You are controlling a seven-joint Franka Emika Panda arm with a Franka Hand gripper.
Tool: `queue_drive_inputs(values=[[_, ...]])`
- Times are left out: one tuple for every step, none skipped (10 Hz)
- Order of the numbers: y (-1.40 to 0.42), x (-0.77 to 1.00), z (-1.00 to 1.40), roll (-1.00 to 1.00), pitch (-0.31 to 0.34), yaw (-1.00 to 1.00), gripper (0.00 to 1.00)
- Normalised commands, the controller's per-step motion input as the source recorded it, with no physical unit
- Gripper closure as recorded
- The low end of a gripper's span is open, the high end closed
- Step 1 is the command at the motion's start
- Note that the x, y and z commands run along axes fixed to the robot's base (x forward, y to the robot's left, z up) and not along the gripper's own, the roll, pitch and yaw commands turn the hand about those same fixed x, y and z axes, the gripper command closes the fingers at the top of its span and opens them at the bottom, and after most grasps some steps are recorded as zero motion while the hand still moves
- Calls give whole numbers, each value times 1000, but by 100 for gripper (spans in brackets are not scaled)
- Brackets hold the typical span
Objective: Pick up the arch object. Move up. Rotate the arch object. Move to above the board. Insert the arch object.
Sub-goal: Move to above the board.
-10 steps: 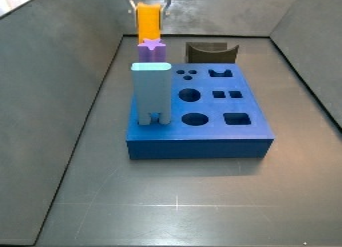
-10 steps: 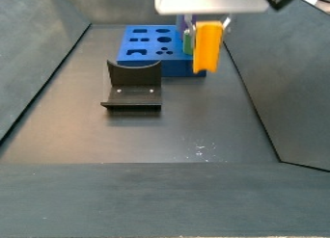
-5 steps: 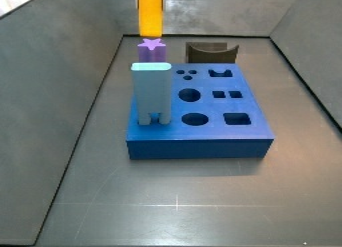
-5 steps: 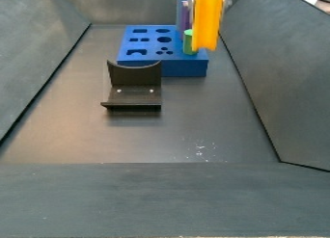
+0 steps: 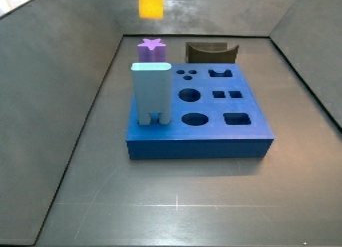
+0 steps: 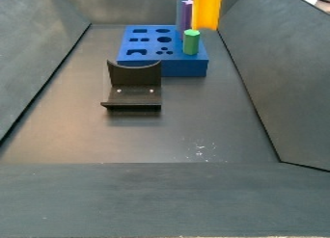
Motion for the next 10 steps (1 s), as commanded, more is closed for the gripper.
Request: queue_drive_inputs(values=[[-30, 23, 834, 123, 79, 26, 100], [-17, 16, 662, 121, 77, 25, 100], [-15, 11, 533, 117, 76, 26, 100], [-13, 13, 449, 116, 75, 26, 100], [-11, 11, 279, 116, 81, 27, 100], [-1000, 217, 287, 100, 82, -122, 100], [-1000, 219, 243, 101, 86, -106, 100], [-1000, 233, 252, 72, 109, -62, 100], [-1000, 251, 253, 25, 118, -37, 100], [-1000, 261, 251, 2, 128, -8, 100]])
